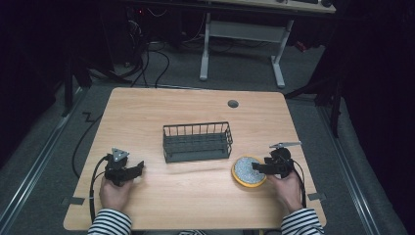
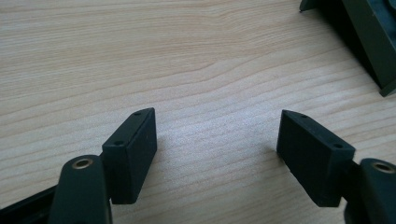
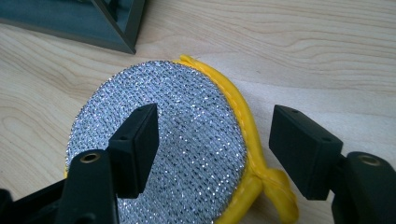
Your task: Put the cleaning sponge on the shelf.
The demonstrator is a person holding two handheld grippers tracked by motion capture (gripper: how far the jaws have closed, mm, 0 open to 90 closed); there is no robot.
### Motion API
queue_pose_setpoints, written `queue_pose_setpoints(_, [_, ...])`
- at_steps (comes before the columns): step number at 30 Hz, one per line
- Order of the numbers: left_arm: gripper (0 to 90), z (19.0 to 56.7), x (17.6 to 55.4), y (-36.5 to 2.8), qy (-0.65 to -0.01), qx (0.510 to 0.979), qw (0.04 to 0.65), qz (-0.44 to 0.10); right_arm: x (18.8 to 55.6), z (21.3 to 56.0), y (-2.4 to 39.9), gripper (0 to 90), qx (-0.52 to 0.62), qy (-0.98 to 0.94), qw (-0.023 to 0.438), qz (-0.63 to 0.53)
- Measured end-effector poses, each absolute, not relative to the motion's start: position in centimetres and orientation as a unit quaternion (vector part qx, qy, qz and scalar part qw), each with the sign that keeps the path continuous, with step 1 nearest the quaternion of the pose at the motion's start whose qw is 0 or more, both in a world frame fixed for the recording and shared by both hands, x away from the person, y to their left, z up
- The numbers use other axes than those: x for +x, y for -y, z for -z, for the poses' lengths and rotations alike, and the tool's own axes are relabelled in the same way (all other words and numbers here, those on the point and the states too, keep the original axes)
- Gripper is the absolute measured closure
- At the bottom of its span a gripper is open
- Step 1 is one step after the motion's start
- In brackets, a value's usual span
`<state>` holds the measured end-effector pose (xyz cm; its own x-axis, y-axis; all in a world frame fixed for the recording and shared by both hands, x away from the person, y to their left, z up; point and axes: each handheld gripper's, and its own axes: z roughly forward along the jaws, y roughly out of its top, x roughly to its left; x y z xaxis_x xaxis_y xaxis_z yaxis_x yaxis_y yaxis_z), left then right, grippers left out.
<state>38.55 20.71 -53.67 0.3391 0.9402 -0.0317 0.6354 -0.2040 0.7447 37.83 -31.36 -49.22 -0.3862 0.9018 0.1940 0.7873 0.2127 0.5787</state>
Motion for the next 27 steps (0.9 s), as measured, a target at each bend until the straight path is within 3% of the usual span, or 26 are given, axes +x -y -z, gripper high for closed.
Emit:
queue_pose_setpoints(8, [29.0,53.7,38.5,-20.7,-0.53,0.743,0.342,-0.222,38.5,50.3,31.4,35.0,0.552,-0.775,0.057,-0.304])
queue_pose_setpoints(15, [29.0,53.7,38.5,-20.7,-0.531,0.742,0.344,-0.222,38.8,50.6,31.6,44.1,0.547,-0.778,0.032,-0.307])
queue_pose_setpoints(22, [29.0,53.7,38.6,-20.8,-0.531,0.742,0.345,-0.221,38.6,50.4,31.6,56.7,0.542,-0.781,0.035,-0.308])
queue_pose_setpoints(24, [29.0,53.7,38.6,-20.8,-0.532,0.741,0.347,-0.219,38.3,50.1,31.4,67.3,0.532,-0.786,0.049,-0.309])
queue_pose_setpoints(27, [29.0,53.7,38.6,-20.8,-0.532,0.741,0.348,-0.218,38.2,50.0,31.3,73.0,0.527,-0.789,0.056,-0.31])
